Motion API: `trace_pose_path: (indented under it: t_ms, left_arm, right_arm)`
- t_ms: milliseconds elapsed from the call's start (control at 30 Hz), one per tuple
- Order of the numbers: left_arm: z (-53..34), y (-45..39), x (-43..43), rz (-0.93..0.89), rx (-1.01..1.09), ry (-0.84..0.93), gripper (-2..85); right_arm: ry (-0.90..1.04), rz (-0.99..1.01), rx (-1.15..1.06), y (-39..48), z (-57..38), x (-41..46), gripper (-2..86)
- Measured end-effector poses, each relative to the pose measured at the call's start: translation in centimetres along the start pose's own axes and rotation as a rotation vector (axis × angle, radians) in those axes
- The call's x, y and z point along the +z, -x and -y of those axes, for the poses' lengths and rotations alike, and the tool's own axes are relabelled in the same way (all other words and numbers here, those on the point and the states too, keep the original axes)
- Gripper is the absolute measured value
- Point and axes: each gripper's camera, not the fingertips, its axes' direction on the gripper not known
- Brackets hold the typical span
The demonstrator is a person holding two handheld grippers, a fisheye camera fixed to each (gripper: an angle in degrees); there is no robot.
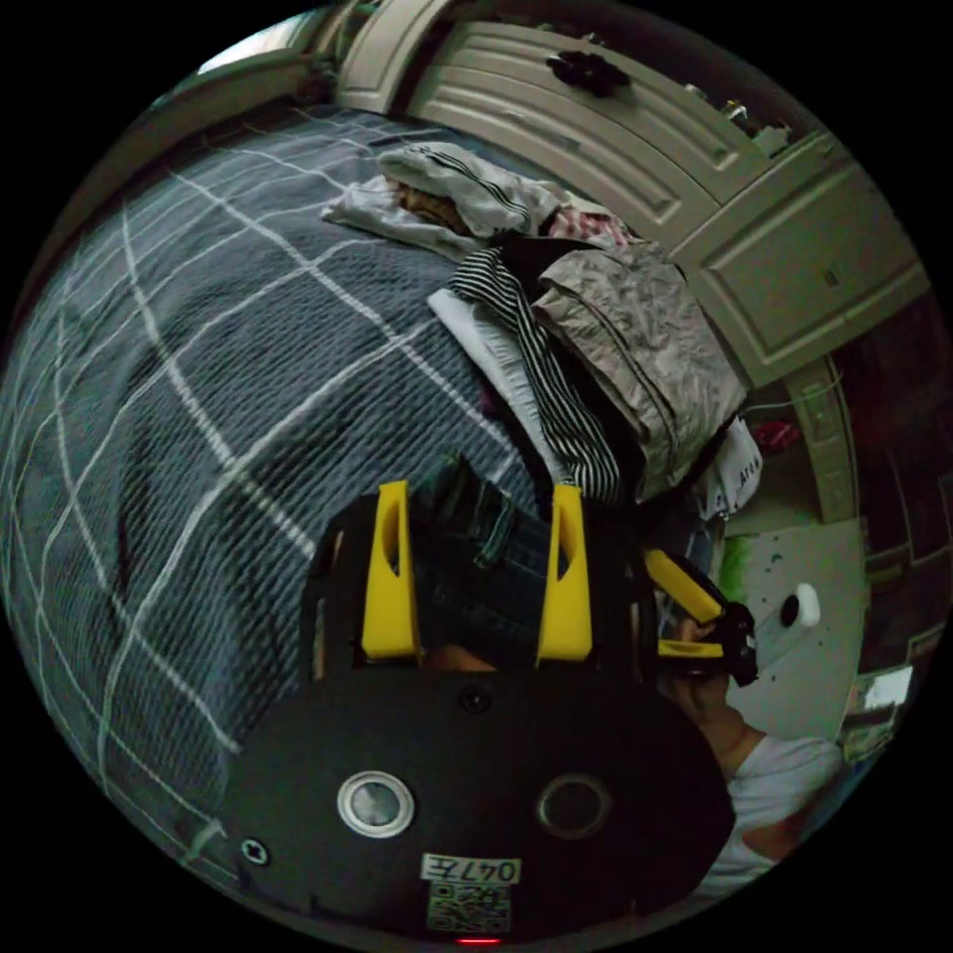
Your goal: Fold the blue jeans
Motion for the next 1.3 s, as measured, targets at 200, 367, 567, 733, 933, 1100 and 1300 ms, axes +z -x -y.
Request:
trace_pose_path:
  t_ms: [200,367,567,733,933,1100,1300]
  left_arm:
    - [3.3,3.4,3.2,0.037,0.087,0.152,16.3]
    - [3.4,5.1,1.6,0.073,0.161,0.127,7.4]
    - [-0.2,8.3,-4.8,-0.059,0.157,-0.030,5.4]
    - [-8.6,13.2,-14.4,-0.233,0.129,-0.232,5.2]
    - [-22.9,19.9,-24.1,-0.241,0.096,-0.288,5.0]
    - [-36.0,25.5,-29.5,-0.176,-0.008,-0.323,4.7]
    - [-51.3,32.5,-32.9,-0.169,-0.199,-0.381,5.0]
  right_arm:
    - [0.171,0.091,0.017,-0.9,-0.4,-0.5,15.0]
    - [0.160,0.068,0.001,1.2,-1.2,-2.9,8.2]
    - [-0.078,0.153,0.018,6.5,-2.7,-9.1,3.4]
    - [-0.260,0.157,-0.167,18.2,-3.8,-15.3,2.4]
    - [-0.291,0.230,-0.423,37.2,-7.1,-19.1,2.1]
    - [-0.239,0.217,-0.614,54.2,-11.4,-19.2,2.2]
    - [-0.245,0.090,-0.872,71.9,-17.3,-17.9,2.1]
